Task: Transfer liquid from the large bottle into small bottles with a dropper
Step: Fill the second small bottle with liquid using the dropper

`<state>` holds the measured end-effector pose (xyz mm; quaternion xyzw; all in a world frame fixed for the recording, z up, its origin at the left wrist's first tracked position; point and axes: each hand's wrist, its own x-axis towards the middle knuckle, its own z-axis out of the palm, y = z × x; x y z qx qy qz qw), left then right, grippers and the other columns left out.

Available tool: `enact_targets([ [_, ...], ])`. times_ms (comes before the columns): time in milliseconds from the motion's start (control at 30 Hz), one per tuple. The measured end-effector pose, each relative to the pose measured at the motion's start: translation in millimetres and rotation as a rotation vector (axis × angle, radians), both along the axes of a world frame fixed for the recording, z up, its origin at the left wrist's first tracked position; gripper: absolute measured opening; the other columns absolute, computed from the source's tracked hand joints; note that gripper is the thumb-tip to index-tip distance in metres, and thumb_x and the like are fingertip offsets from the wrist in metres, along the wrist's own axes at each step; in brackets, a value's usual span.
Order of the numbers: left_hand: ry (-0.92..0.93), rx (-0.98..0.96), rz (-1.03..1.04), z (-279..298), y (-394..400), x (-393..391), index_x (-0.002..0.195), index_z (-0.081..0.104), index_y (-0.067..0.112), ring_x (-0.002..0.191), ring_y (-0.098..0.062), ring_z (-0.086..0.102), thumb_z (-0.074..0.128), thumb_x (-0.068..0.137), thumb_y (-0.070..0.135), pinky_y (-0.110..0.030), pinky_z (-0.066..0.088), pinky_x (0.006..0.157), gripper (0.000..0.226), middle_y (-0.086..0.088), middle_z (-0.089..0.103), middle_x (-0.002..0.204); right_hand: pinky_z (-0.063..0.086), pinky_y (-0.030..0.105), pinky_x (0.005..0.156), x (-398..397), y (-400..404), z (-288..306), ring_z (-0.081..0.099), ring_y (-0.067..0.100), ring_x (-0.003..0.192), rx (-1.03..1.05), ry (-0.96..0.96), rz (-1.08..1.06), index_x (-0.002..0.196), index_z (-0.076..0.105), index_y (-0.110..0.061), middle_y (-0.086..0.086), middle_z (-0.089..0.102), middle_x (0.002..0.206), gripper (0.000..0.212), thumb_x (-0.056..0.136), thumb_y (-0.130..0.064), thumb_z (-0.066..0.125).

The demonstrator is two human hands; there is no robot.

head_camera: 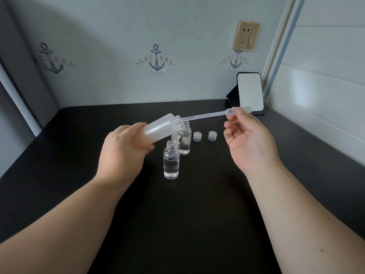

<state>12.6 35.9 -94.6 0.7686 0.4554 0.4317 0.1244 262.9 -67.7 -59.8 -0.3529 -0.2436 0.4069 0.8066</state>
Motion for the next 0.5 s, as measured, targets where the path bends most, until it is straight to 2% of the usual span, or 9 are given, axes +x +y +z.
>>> enact_targets([
  [133,-0.043,-0.019,0.013,3.2,-0.5,-0.7,0.128,0.065,0.033,0.099,-0.004,0.047,0.08,0.083,0.024,-0.012,0.033,0.08,0.048,0.016,0.058,0.106,0.052,0.021,0.059,4.9,-1.4,1.9,0.067,0.013,0.065,0.014,0.161,-0.052,0.094,0.074,-0.005,0.003,0.071,0.08,0.011,0.094,-0.015,0.069],
  [233,-0.084,-0.045,0.023,4.4,-0.4,-1.9,0.123,0.064,0.037,0.092,-0.004,0.049,0.077,0.084,0.027,-0.01,0.033,0.075,0.043,0.017,0.059,0.101,0.051,0.021,0.057,7.6,-2.1,3.4,0.067,0.013,0.064,0.02,0.25,-0.089,0.093,0.073,-0.005,0.004,0.072,0.078,0.007,0.093,-0.012,0.071],
  [400,-0.161,-0.1,0.007,3.9,1.1,-3.2,0.108,0.062,0.043,0.086,-0.002,0.057,0.074,0.085,0.035,-0.021,0.039,0.067,0.027,0.018,0.063,0.089,0.05,0.021,0.056,8.8,-1.8,3.1,0.068,0.014,0.064,0.041,0.333,-0.12,0.086,0.076,-0.003,0.005,0.072,0.074,0.01,0.091,-0.01,0.072],
  [500,-0.213,-0.161,-0.026,2.8,1.3,-3.1,0.098,0.061,0.044,0.08,-0.005,0.062,0.074,0.086,0.036,-0.031,0.051,0.067,0.019,0.023,0.064,0.088,0.049,0.021,0.056,9.5,-2.2,2.9,0.066,0.013,0.063,0.049,0.319,-0.117,0.069,0.079,-0.007,0.003,0.071,0.071,0.025,0.092,-0.011,0.069],
])
